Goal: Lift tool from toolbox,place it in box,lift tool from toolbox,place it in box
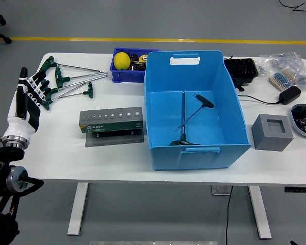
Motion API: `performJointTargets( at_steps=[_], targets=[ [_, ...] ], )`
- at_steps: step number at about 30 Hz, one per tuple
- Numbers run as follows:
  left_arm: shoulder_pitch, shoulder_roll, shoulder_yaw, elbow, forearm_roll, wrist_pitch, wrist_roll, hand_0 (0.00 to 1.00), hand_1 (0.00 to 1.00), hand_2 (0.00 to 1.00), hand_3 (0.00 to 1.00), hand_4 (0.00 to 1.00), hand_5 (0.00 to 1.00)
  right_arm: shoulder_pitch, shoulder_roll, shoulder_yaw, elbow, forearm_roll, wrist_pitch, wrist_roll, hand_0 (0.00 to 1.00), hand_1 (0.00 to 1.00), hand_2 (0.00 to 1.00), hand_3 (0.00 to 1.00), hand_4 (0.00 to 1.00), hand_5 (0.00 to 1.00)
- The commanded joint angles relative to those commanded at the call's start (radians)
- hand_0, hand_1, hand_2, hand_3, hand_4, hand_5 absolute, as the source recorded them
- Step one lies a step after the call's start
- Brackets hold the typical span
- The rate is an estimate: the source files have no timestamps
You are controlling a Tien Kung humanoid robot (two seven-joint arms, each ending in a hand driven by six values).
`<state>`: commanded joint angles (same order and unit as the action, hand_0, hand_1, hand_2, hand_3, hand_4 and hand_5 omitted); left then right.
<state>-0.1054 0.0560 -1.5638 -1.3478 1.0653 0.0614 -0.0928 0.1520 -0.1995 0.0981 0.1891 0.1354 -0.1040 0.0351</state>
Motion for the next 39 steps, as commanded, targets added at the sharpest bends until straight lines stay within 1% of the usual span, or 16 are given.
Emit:
performJointTargets(
  at_steps=[7, 18, 30, 34, 36, 39],
  targets=[
    [0.002, 0.001, 0.0, -0.002, -0.001, 0.001, -0.007, 0.883, 0.885, 0.921, 0.816, 0.91, 0.998, 0.0, 0.001, 0.002, 0.0, -0.001, -0.001, -0.002, 0.717, 0.697, 0.763, 0.678, 0.925, 0.803],
    [-0.005, 0.001, 0.013, -0.007, 0.008, 0.008, -0.013, 0.882, 0.881, 0.92, 0.813, 0.909, 0.998, 0.008, -0.002, -0.027, 0.001, 0.039, 0.002, 0.01, 0.716, 0.697, 0.764, 0.678, 0.924, 0.802],
    [-0.002, -0.001, 0.002, -0.008, 0.009, 0.011, -0.013, 0.878, 0.873, 0.913, 0.808, 0.908, 0.998, 0.009, -0.002, -0.022, 0.001, 0.029, 0.001, 0.007, 0.717, 0.694, 0.762, 0.679, 0.925, 0.8],
    [-0.004, 0.0, 0.01, -0.006, -0.006, 0.011, -0.013, 0.878, 0.878, 0.915, 0.811, 0.909, 0.998, 0.009, -0.001, -0.018, 0.001, 0.024, 0.0, 0.005, 0.716, 0.696, 0.762, 0.678, 0.925, 0.801],
    [-0.005, -0.004, 0.012, -0.006, -0.023, 0.012, -0.013, 0.878, 0.878, 0.915, 0.811, 0.909, 0.998, 0.01, -0.001, -0.018, 0.001, 0.024, 0.0, 0.005, 0.716, 0.696, 0.762, 0.678, 0.925, 0.801],
    [-0.007, -0.008, 0.008, -0.009, -0.025, 0.014, -0.015, 0.877, 0.877, 0.914, 0.811, 0.909, 0.998, 0.009, 0.0, -0.016, 0.001, 0.022, -0.001, 0.005, 0.716, 0.696, 0.762, 0.678, 0.925, 0.8]
  ],
)
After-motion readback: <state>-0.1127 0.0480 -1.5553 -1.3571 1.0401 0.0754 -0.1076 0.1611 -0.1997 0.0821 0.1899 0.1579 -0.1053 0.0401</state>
